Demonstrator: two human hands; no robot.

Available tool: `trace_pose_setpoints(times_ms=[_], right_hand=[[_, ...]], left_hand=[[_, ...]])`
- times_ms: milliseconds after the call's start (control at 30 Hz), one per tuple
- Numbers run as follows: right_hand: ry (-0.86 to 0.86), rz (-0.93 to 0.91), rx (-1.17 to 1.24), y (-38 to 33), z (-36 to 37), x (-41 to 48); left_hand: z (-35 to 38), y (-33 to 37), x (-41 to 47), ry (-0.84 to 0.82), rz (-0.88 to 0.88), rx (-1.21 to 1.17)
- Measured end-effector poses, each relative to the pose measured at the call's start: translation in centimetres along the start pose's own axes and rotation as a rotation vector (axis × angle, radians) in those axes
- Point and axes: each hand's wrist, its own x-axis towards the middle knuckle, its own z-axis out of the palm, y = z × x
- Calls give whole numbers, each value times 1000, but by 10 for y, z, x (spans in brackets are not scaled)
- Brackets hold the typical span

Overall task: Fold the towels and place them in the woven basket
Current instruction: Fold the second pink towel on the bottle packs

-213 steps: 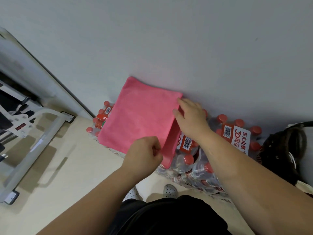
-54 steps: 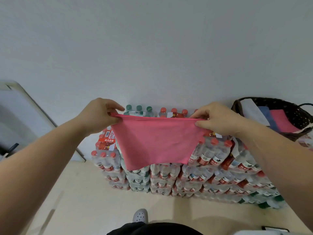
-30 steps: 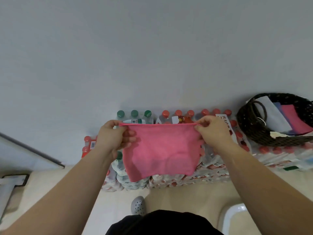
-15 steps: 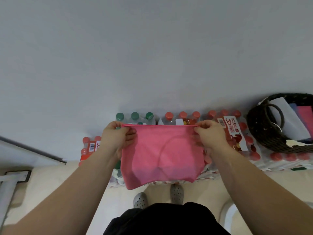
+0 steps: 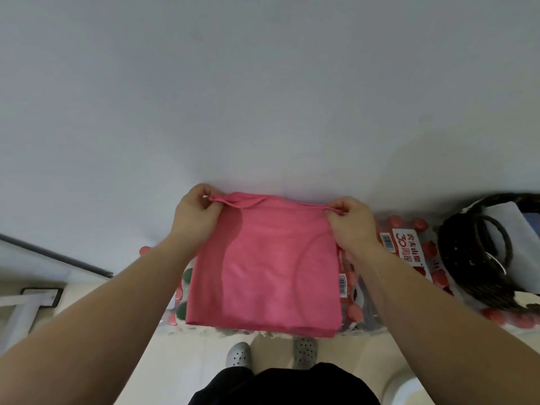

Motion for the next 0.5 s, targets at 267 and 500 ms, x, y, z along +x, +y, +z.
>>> trace_pose_setpoints(times_ms=[267,500], right_hand=[[75,-140,30,-3,-16,-6],[35,-347,-166,14,-45,-74]], left_hand=[[-9,1,-9,119,94,-49],[-40,-22,-68,87,208,107]])
